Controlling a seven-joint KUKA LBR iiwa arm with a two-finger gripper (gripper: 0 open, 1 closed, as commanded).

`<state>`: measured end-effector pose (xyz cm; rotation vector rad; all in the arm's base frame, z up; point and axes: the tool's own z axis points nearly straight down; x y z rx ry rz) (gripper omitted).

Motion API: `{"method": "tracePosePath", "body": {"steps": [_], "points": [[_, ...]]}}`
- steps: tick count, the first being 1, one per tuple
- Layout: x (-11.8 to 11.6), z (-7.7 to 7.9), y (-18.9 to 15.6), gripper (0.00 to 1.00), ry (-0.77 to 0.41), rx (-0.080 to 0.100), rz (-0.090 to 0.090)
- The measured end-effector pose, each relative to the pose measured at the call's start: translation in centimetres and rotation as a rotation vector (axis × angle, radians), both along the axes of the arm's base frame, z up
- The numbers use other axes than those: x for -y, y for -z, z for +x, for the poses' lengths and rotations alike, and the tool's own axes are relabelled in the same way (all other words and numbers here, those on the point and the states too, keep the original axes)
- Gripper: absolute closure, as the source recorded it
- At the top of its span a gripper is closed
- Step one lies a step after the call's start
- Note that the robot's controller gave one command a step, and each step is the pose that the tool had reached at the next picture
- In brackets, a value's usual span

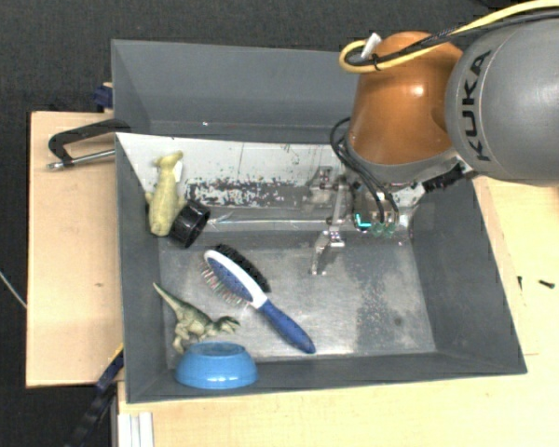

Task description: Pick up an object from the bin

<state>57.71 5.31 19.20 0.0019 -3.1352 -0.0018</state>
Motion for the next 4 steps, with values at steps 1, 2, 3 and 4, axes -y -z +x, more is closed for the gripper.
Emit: {"method": "tracePosePath", "body": {"steps": [1,2,3,4], "points": [[-10.2,-3.9,11.6,0.00,0.248,0.007,-0.005],[-8.9,-4.2,9.1,0.00,0.428,0.011,0.001],[-8.4,-3.5,6.8,0.00,0.556,0.011,0.001],[-9.4,-3.1,12.0,0.00,0.590,0.010,0.001]]}}
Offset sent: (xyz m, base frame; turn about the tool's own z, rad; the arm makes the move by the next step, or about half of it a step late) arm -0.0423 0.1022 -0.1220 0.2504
